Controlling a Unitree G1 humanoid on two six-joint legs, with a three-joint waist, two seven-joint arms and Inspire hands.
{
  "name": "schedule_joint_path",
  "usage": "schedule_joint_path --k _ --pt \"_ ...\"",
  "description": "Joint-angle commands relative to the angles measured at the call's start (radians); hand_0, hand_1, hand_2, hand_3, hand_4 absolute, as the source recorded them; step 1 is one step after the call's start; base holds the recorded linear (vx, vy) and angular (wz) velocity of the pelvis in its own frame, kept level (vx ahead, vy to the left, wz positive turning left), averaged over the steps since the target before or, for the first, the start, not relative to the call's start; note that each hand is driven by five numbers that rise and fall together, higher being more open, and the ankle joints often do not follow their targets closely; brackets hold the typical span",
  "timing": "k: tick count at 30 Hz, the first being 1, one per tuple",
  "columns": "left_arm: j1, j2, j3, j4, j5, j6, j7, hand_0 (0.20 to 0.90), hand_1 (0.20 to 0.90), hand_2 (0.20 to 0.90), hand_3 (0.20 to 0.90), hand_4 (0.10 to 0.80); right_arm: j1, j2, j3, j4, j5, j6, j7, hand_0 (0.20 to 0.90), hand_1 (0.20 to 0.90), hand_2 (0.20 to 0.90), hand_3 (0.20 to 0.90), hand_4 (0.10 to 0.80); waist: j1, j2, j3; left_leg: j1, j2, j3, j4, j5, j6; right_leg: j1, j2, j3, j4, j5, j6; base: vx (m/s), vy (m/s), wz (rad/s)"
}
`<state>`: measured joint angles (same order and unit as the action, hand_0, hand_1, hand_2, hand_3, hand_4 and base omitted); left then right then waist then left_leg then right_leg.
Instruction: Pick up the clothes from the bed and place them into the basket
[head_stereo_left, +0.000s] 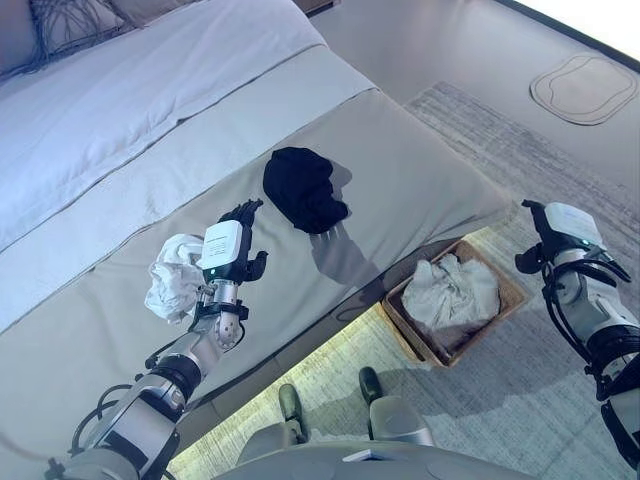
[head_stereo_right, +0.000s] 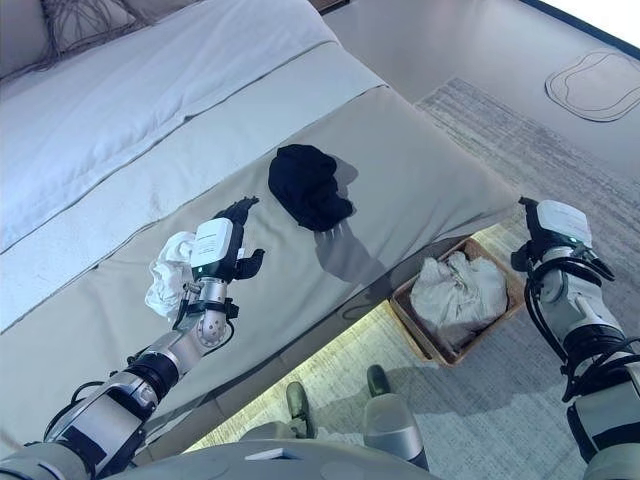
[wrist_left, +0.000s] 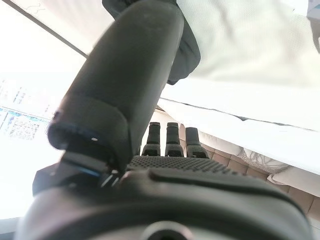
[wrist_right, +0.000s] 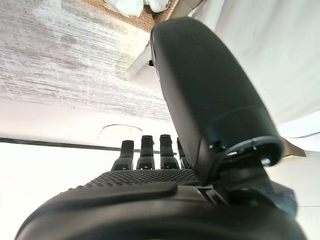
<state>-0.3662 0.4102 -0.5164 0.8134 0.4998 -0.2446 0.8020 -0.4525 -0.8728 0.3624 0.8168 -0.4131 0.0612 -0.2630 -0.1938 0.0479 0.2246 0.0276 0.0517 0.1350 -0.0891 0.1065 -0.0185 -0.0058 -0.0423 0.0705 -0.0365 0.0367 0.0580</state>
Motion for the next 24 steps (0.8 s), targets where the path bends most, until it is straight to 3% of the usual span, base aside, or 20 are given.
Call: schedule_joint_path --k 1,6,11,16,24 --pt "-0.073 0.011 -0.01 0.03 -0.033 -0.046 0.063 0.9 0.9 0.9 0.9 0.8 -0.128 -0.025 0.025 0.006 -0.014 0.005 -0.104 0.9 0.9 0.9 0.9 0.8 0.017 -0.048 -0.102 0.043 -0.004 -0.006 0.009 -0.113 -0.002 -0.053 -0.007 0.002 0.061 0.032 0.028 0.0 0.0 0.0" --pt "-0.065 0.017 -0.006 0.028 -0.029 -0.053 0.068 0.9 0.9 0.9 0.9 0.8 -0.131 -0.036 0.017 -0.019 -0.007 0.01 -0.141 0.9 0.9 0.9 0.9 0.8 0.023 -0.05 -0.099 0.043 -0.004 -0.013 0.008 -0.111 -0.002 -0.049 -0.009 -0.003 0.06 0.032 0.028 0.0 0.0 0.0" --pt "-0.052 0.023 -0.001 0.005 -0.04 -0.052 0.073 0.9 0.9 0.9 0.9 0.8 -0.149 -0.053 -0.024 -0.131 -0.01 0.004 -0.281 0.9 0.9 0.9 0.9 0.8 0.031 -0.05 -0.095 0.044 -0.008 -0.027 0.006 -0.11 -0.003 -0.041 -0.01 -0.013 0.06 0.028 0.024 0.027 0.002 0.0" --pt "-0.041 0.028 0.006 -0.026 -0.03 -0.07 0.091 0.9 0.9 0.9 0.9 0.8 -0.164 -0.068 -0.058 -0.226 -0.04 -0.003 -0.33 0.9 0.9 0.9 0.9 0.8 0.054 -0.053 -0.084 0.029 -0.02 -0.05 0.008 -0.107 0.001 -0.044 -0.011 -0.032 0.068 0.017 0.018 0.02 0.006 0.12" --pt "-0.045 0.032 0.017 -0.047 -0.006 -0.09 0.13 0.9 0.9 0.9 0.9 0.8 -0.375 -0.08 0.09 -0.217 -0.044 -0.023 -0.296 0.9 0.9 0.9 0.9 0.8 0.133 -0.068 -0.04 -0.017 -0.041 -0.114 0.013 -0.089 0.001 -0.051 -0.016 -0.086 0.061 0.01 0.002 -0.007 -0.003 0.16"
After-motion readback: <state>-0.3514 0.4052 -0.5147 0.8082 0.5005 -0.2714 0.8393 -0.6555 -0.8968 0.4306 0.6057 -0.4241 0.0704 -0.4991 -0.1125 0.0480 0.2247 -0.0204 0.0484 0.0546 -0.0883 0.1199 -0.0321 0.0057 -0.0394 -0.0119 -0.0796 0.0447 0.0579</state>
